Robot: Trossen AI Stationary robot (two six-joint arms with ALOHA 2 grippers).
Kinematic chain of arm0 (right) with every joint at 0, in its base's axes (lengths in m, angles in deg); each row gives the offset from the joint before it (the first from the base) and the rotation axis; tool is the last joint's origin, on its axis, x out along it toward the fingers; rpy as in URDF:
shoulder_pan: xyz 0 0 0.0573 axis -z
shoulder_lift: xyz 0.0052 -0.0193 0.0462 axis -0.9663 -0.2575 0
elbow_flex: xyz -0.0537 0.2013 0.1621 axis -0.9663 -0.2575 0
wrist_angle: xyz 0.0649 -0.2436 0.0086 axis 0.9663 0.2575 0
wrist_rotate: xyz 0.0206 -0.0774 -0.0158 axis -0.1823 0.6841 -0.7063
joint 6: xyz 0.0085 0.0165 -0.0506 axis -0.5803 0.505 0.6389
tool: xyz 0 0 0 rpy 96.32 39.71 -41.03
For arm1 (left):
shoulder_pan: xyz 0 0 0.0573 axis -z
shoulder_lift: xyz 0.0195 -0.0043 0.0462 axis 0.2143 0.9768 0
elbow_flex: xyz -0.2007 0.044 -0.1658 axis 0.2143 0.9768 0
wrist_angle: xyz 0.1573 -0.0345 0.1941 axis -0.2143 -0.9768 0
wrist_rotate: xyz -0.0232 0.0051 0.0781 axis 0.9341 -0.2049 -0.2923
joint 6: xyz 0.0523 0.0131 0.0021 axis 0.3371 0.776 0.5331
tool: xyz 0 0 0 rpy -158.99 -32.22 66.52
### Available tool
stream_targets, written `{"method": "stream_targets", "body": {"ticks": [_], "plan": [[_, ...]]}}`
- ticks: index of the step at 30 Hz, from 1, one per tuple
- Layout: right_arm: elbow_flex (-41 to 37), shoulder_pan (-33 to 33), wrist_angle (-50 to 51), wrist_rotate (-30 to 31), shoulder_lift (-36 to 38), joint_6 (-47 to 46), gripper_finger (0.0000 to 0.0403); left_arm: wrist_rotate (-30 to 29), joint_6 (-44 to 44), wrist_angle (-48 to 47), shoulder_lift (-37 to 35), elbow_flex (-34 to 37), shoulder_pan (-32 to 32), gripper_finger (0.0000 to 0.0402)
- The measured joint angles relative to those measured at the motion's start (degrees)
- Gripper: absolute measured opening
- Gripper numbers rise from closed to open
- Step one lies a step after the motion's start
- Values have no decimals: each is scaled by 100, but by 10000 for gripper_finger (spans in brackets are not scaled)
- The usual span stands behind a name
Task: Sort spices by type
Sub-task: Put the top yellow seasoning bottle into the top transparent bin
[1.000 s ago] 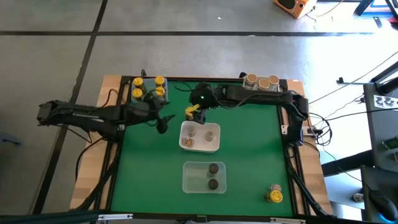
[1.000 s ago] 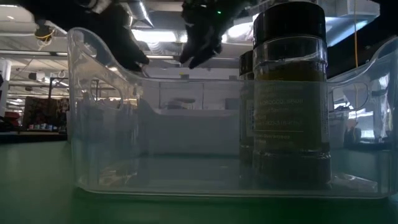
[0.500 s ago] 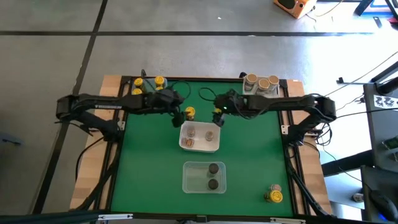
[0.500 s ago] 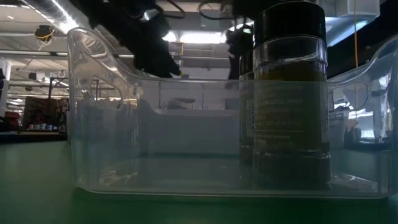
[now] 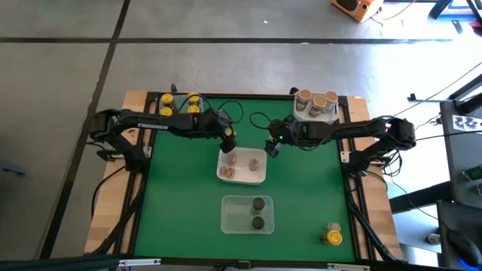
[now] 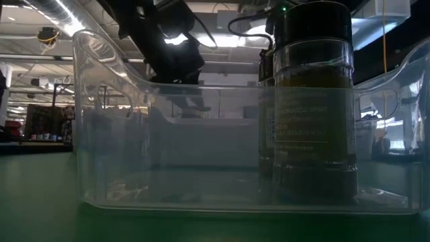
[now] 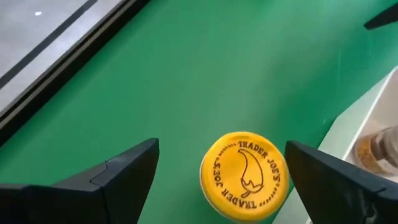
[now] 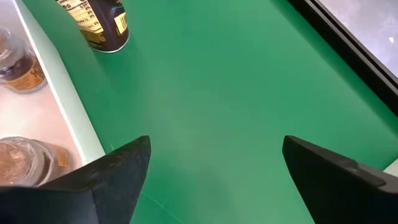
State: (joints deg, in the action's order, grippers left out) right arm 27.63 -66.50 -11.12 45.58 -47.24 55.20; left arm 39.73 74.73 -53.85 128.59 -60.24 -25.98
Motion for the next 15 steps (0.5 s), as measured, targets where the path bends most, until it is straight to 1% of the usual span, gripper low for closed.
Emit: {"method": "stream_targets", "body": {"ticks": [4,15], "plan": [[0,0,-24,0,0,2,363,-26,-186,-12,14,5,6,345],[0,0,-220,4,0,4,363,-37,-215,43,125,24,30,345]]}}
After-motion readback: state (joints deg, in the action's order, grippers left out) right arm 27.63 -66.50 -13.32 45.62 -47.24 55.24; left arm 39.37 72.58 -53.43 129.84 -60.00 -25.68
